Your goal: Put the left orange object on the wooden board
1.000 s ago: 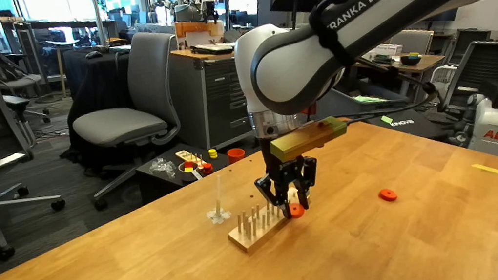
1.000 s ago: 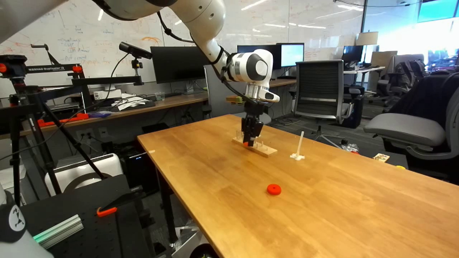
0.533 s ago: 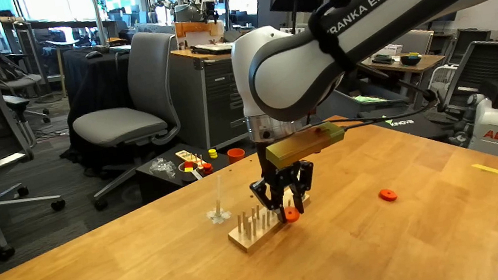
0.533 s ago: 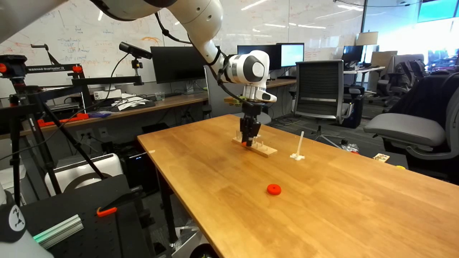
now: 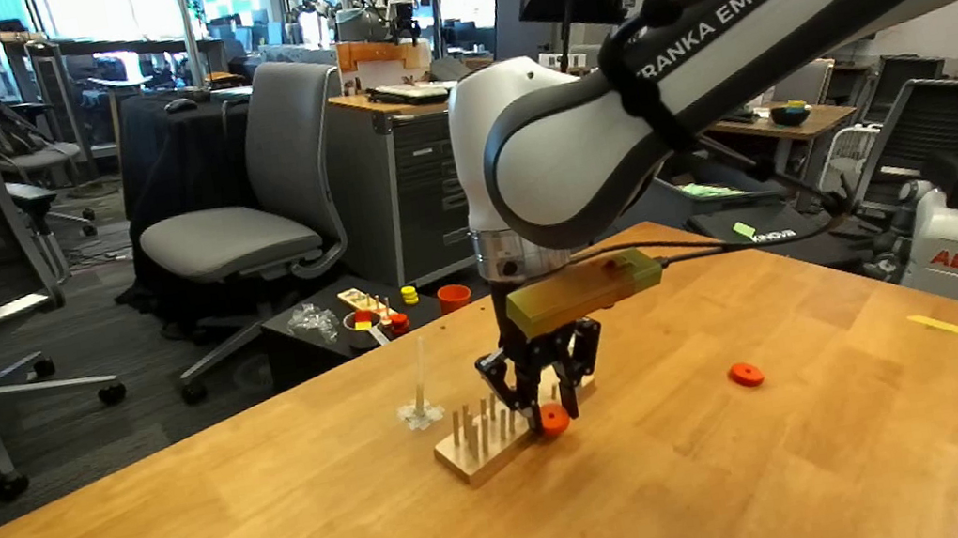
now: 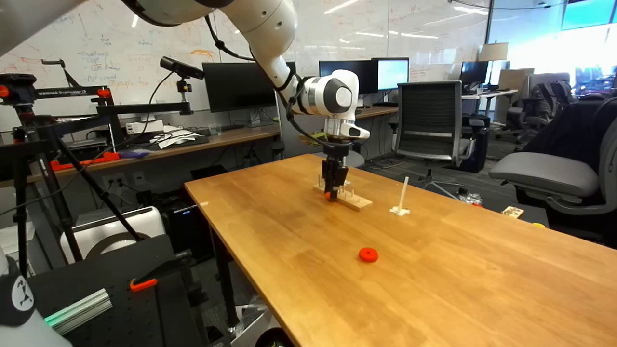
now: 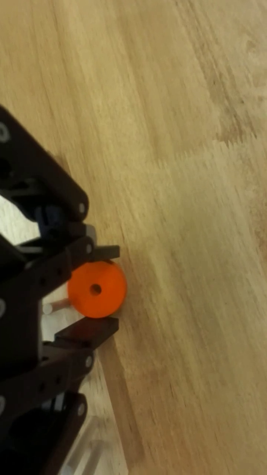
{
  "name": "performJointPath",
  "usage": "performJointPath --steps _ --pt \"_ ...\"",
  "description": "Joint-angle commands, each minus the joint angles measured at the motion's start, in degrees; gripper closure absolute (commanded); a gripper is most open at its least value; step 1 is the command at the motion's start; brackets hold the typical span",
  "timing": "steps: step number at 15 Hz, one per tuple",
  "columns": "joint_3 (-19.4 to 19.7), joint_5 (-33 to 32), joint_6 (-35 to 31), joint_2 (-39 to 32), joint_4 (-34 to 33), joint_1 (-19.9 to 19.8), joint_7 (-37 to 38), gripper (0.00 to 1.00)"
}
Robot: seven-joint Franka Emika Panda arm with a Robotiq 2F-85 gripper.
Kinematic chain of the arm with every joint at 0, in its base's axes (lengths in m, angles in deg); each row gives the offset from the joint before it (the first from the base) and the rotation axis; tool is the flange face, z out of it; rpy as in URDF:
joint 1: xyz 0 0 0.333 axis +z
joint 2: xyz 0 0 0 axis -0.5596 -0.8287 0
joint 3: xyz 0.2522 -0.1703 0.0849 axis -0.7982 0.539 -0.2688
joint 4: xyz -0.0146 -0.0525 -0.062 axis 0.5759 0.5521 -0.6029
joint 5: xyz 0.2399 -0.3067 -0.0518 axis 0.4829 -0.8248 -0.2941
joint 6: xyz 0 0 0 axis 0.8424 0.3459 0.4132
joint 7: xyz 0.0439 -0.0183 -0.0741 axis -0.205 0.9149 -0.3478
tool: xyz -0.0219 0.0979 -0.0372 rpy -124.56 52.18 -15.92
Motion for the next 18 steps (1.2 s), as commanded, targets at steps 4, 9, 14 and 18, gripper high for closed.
performJointPath --steps 4,9,14,18 --pt "0.0 -1.1 -1.9 5.7 5.4 1.3 1.6 0.83" --pt "0.2 -2.9 0.7 14.5 7.2 1.3 0.7 0.83" --pt "-0.2 -2.3 3.6 17.3 6.3 -1.8 0.0 0.83" --pt "-0.2 -1.0 4.7 14.5 6.0 -5.1 -1.1 0.83"
